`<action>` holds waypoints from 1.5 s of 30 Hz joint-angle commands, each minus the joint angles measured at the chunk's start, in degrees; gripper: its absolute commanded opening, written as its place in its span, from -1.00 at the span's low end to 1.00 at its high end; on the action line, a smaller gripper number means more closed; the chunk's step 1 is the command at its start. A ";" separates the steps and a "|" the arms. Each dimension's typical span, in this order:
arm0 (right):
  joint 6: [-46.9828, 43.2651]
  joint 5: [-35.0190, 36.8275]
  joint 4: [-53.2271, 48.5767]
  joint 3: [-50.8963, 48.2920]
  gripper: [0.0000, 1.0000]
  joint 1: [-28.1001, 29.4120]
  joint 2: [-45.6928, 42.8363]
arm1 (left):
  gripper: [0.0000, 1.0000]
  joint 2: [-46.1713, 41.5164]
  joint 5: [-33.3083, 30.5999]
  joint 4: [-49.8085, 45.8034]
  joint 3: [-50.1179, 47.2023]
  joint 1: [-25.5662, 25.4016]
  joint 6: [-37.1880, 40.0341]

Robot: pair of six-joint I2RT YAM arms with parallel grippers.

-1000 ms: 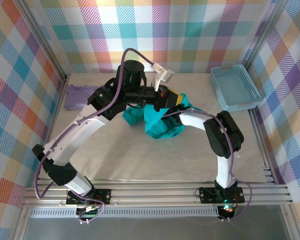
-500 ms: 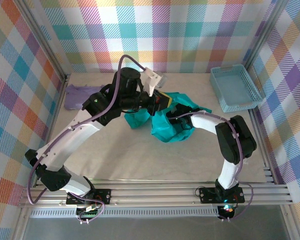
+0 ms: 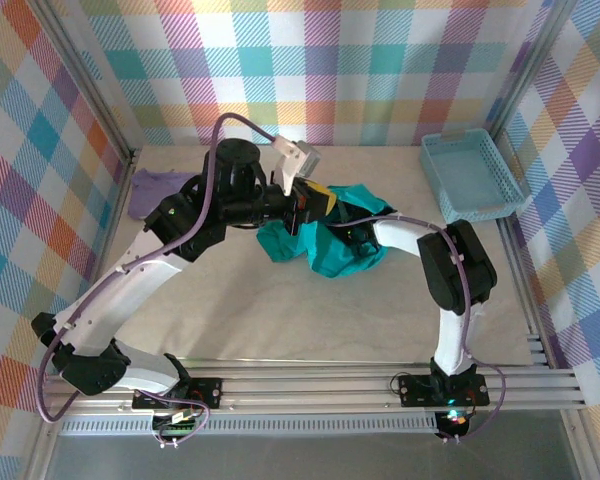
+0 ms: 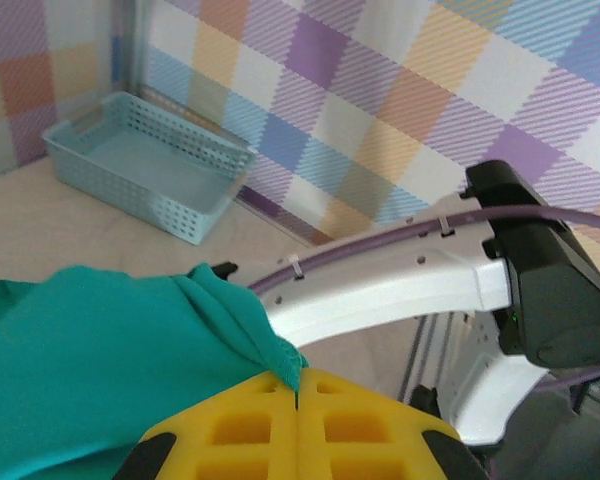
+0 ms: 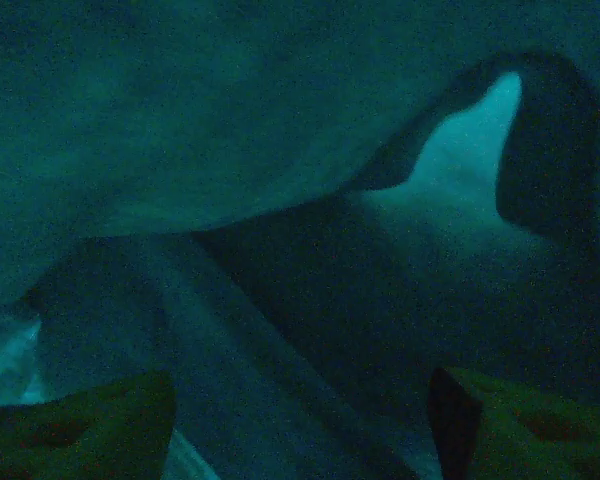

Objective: Fold the inside-out t-shirt

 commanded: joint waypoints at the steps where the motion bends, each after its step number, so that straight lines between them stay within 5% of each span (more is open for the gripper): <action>1: 7.33 1.16 -2.90 -1.90 0.34 -0.37 1.75 | -1.00 -3.05 -3.62 5.81 0.36 0.30 -0.30; 8: 10.58 0.50 -4.90 -1.38 0.12 -0.24 5.30 | -1.00 -4.35 -4.85 9.44 -1.55 0.37 -0.80; 17: 3.01 -6.36 -5.18 1.21 -0.98 -0.12 1.19 | -1.00 -3.62 -23.19 7.33 -4.51 1.72 -2.61; 20: 1.69 -12.15 -2.61 -0.97 -1.00 -0.12 -4.25 | -1.00 -1.32 -28.12 5.88 -5.73 5.70 -5.92; 29: 0.21 -28.19 10.36 -15.73 -1.00 0.59 -20.75 | -1.00 10.65 -29.61 4.47 -9.05 23.49 -14.04; 36: -4.59 -30.89 13.44 -18.35 -1.00 1.31 -25.47 | -1.00 15.56 -31.24 6.03 -13.77 29.55 -16.26; 40: -3.58 -31.06 18.53 -20.06 -1.00 1.28 -26.99 | -1.00 15.44 -28.26 8.10 -17.48 32.63 -17.41; 45: 1.07 -25.43 24.28 -15.58 -1.00 1.30 -26.94 | -1.00 13.39 -15.63 18.11 -26.30 32.19 -19.39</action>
